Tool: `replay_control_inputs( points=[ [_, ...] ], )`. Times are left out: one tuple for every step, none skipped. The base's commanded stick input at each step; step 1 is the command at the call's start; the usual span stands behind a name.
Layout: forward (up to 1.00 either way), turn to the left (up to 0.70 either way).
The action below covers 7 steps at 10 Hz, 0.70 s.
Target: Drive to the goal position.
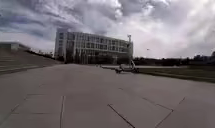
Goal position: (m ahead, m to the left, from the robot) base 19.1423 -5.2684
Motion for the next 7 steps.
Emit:
replay_control_inputs(
  points=[
    [0.85,0.00],
    [0.85,0.00],
    [0.85,0.02],
    [0.85,0.08],
    [0.85,0.15],
    [0.85,0.21],
    [0.85,0.28]
  ],
)
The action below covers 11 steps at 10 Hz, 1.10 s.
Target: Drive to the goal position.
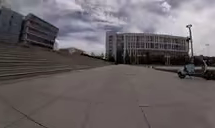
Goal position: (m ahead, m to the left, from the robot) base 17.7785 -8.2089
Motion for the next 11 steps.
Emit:
replay_control_inputs(
  points=[
    [0.85,0.34],
    [0.85,0.34],
    [0.85,0.34],
    [0.85,0.34],
    [0.85,0.34],
    [0.85,0.34],
    [0.85,0.34],
    [0.85,0.31],
    [0.85,0.00],
    [0.85,0.00],
    [0.85,0.00]
  ],
)
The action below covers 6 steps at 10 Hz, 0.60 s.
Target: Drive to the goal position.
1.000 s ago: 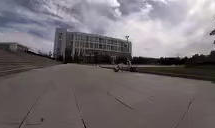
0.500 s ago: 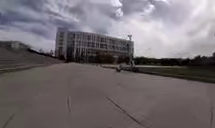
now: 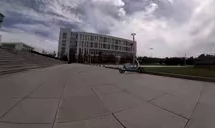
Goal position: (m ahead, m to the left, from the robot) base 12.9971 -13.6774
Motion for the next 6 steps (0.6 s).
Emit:
replay_control_inputs(
  points=[
    [0.85,0.14],
    [0.85,0.34],
    [0.85,0.34],
    [0.85,0.34],
    [0.85,0.34],
    [0.85,0.34]
  ],
)
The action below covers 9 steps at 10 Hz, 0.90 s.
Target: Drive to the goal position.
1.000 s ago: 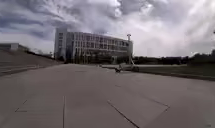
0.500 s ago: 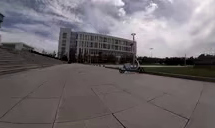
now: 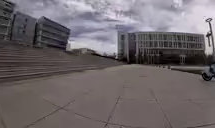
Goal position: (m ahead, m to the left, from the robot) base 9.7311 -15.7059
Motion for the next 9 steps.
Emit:
replay_control_inputs(
  points=[
    [0.85,0.30],
    [0.85,0.04],
    [0.85,0.00],
    [0.85,0.00],
    [0.85,0.12],
    [0.83,0.30],
    [0.76,0.38],
    [0.83,0.35],
    [0.85,0.02]
  ],
)
